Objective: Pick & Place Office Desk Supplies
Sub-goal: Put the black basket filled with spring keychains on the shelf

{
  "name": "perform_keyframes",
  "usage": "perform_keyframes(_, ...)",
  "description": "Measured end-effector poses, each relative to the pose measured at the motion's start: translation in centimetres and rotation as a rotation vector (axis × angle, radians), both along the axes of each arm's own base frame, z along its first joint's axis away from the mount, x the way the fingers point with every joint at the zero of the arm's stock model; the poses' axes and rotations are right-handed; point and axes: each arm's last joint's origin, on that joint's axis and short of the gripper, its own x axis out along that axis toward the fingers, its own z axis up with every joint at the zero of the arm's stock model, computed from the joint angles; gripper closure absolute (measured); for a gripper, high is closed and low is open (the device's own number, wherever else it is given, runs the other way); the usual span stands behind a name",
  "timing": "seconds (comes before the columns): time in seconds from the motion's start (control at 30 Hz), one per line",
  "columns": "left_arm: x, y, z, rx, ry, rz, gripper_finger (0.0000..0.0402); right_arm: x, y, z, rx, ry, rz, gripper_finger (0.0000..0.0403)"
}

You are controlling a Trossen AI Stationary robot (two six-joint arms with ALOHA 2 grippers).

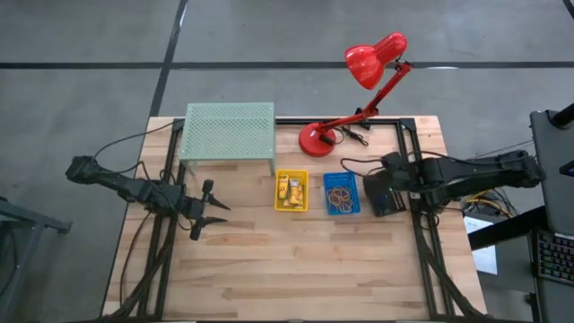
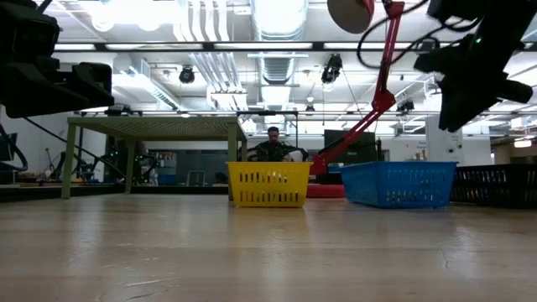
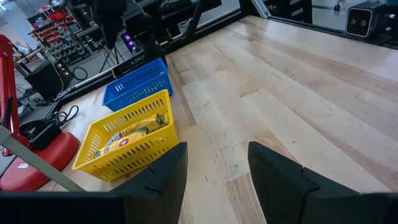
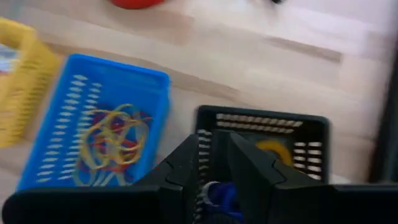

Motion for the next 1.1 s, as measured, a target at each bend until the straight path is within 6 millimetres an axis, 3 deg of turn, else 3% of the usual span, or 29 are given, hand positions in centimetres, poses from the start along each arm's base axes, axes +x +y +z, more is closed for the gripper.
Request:
perform_keyframes(0.37,0.0,0.0,0.0,0.000,0.000,0.000,0.0229,0.9,-2.9,-0.9,0.157,0.067,-0.001,0.0308)
perform_keyframes(0.53,0.0,0.0,0.0,0.000,0.000,-0.001,0.0229,1.7,-3.0,-1.6,0.248,0.095,0.002,0.0300)
perform_keyframes(0.9,0.0,0.0,0.0,0.000,0.000,-0.001,0.0229,3.7,-3.3,-4.1,0.295,0.216,0.004,0.0264)
perform_keyframes(1.1,0.0,0.0,0.0,0.000,0.000,0.000,0.0229,4.0,-3.4,-4.5,0.297,0.245,0.015,0.0252)
